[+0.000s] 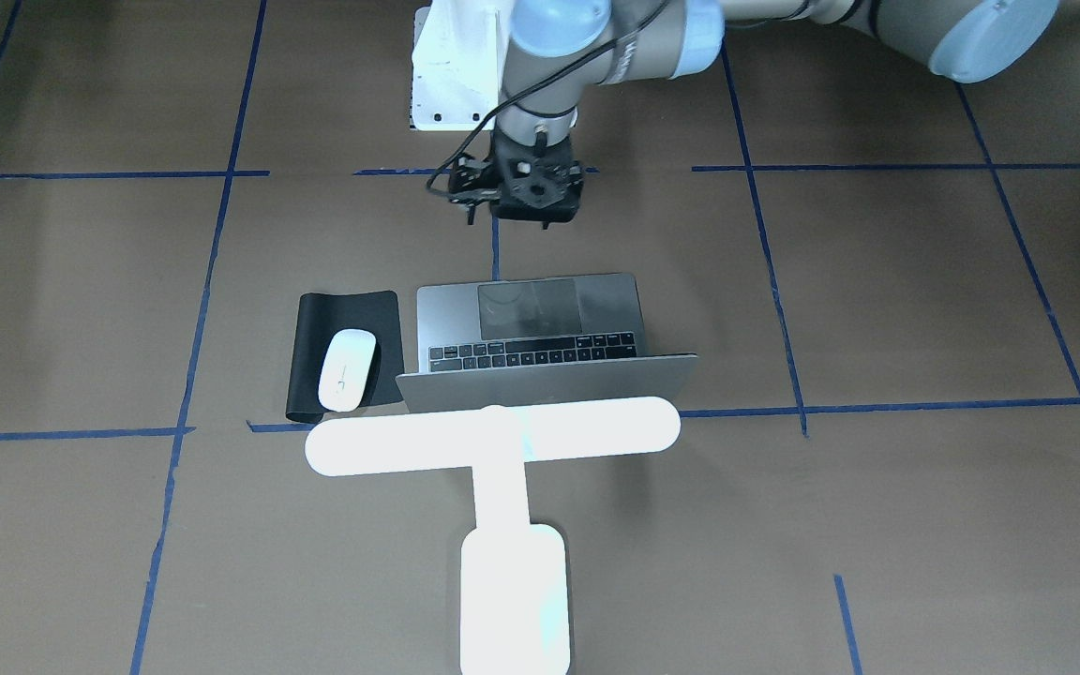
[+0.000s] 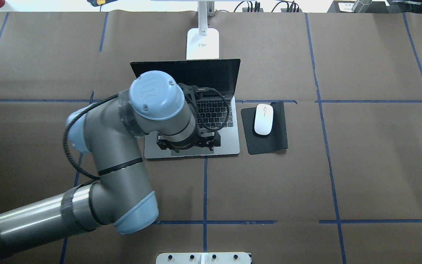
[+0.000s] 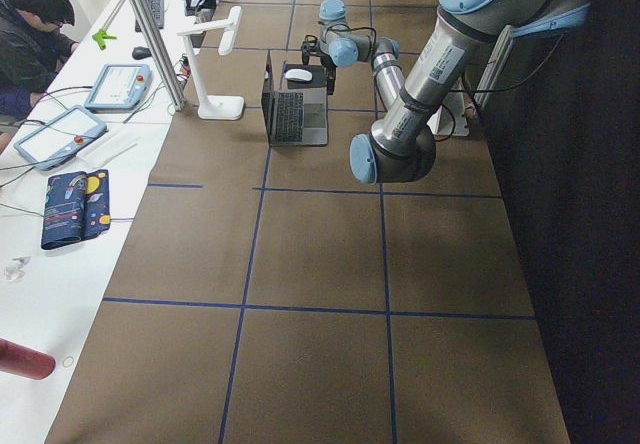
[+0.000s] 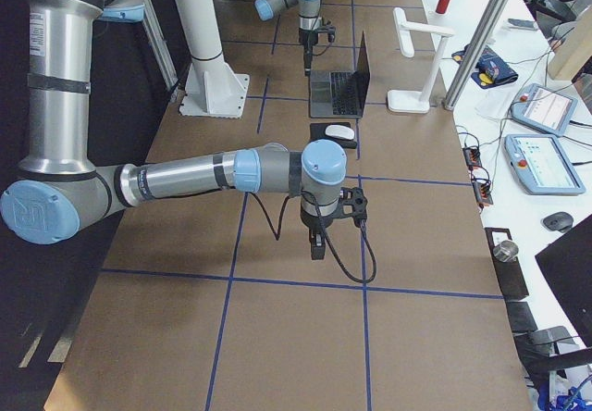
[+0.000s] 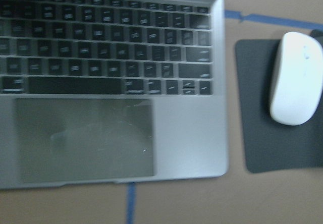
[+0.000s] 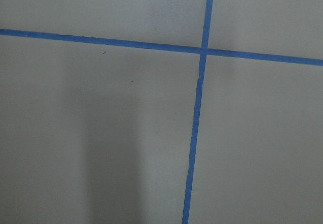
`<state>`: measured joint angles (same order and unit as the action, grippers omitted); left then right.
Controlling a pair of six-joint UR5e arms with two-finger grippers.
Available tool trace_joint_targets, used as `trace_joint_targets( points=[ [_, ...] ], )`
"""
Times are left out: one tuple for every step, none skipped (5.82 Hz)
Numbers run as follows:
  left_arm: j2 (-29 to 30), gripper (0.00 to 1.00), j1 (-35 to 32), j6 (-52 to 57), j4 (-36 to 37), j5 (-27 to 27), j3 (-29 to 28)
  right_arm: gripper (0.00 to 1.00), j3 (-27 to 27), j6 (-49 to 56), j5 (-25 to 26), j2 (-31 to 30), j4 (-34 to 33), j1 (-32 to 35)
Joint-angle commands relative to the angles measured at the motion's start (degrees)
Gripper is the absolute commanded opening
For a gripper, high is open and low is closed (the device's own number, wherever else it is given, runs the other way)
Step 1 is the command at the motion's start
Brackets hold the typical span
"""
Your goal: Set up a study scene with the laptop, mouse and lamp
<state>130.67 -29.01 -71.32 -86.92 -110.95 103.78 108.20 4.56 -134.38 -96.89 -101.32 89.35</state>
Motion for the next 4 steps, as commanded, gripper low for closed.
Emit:
trace_joint_targets(
  points=[
    [-12.04, 1.0, -5.58, 11.06, 3.42, -0.58, 11.32, 1.0, -0.7, 0.09, -0.18, -3.02, 0.67, 0.73],
    [-17.76, 1.0, -10.75, 18.34, 3.59, -4.33, 13.01, 1.0, -1.23, 0.09, -0.09, -5.04, 4.51, 0.73],
    [-22.78, 1.0, -16.63, 26.68, 3.42, -7.5, 13.12, 1.0, -1.58, -0.08, 0.0, -6.54, 7.42, 0.73],
    [-27.7, 1.0, -24.43, 36.68, 3.33, -12.57, 13.12, 1.0, -2.63, -0.17, 0.09, -7.08, 10.58, 0.73]
  ],
)
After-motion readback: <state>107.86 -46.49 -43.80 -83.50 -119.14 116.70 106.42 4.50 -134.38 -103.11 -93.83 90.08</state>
